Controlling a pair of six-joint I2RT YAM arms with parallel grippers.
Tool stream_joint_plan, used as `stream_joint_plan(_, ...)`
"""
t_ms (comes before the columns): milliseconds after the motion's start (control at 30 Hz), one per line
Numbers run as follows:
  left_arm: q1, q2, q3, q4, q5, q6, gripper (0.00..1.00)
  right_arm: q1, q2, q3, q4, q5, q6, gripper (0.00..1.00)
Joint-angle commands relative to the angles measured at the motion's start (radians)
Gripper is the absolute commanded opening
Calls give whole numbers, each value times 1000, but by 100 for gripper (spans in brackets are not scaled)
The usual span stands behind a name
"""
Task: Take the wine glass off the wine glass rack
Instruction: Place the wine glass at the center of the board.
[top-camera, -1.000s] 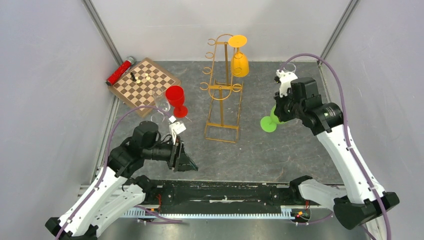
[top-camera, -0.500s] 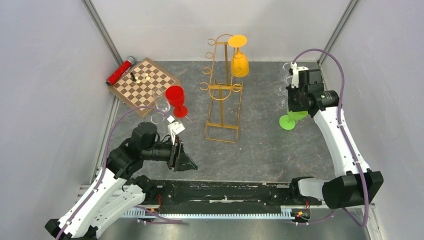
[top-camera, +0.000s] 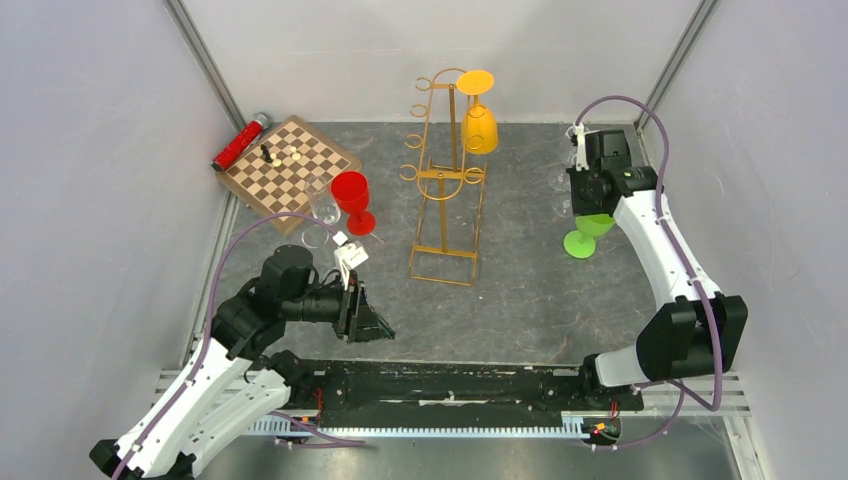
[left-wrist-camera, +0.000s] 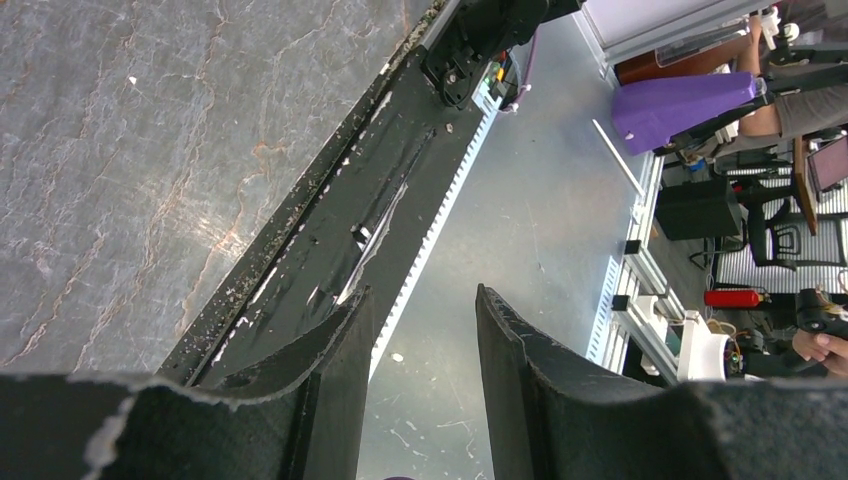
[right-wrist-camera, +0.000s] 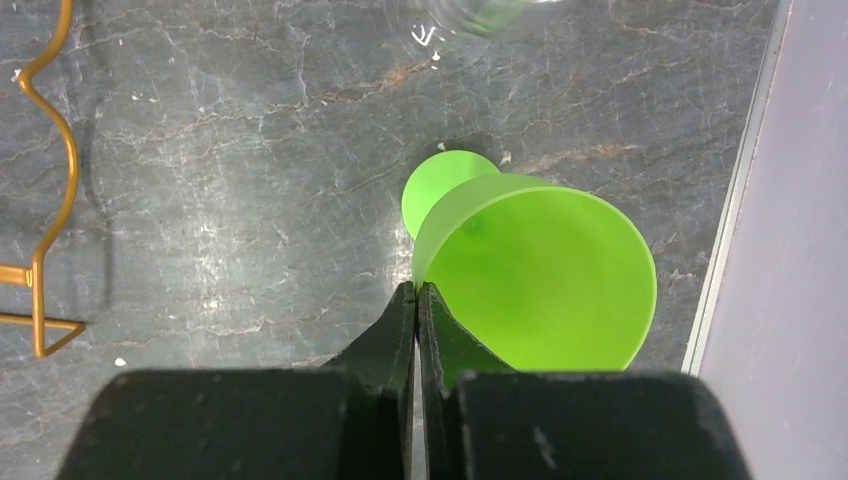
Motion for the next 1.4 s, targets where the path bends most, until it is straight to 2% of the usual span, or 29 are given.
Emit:
stream_joint_plan(0, 0, -3, 3, 34, -4, 16, 49, -3, 19, 53, 86, 29, -1, 0)
stream_joint_plan(467, 1, 7, 4, 33, -10, 14, 49, -2, 72, 36, 141, 27, -2, 0)
stream_joint_plan(567, 0, 8, 3, 33, -10, 14, 49, -3, 75, 36, 142, 24, -5, 7)
stream_joint_plan(867, 0, 12, 3, 33, -9, 15, 49, -2, 82, 41, 144, 14, -5, 12)
stream_joint_plan(1000, 1, 11, 3, 33, -8, 17, 49, -1, 79, 91, 127, 18, -1, 20)
stream_joint_plan(1133, 1, 12, 3, 34, -6, 16, 49, 0, 87, 184, 83, 36, -3, 37)
stream_joint_plan(1367, 0, 9, 3, 33, -6, 16, 49, 3, 81, 331, 63, 31, 12, 45)
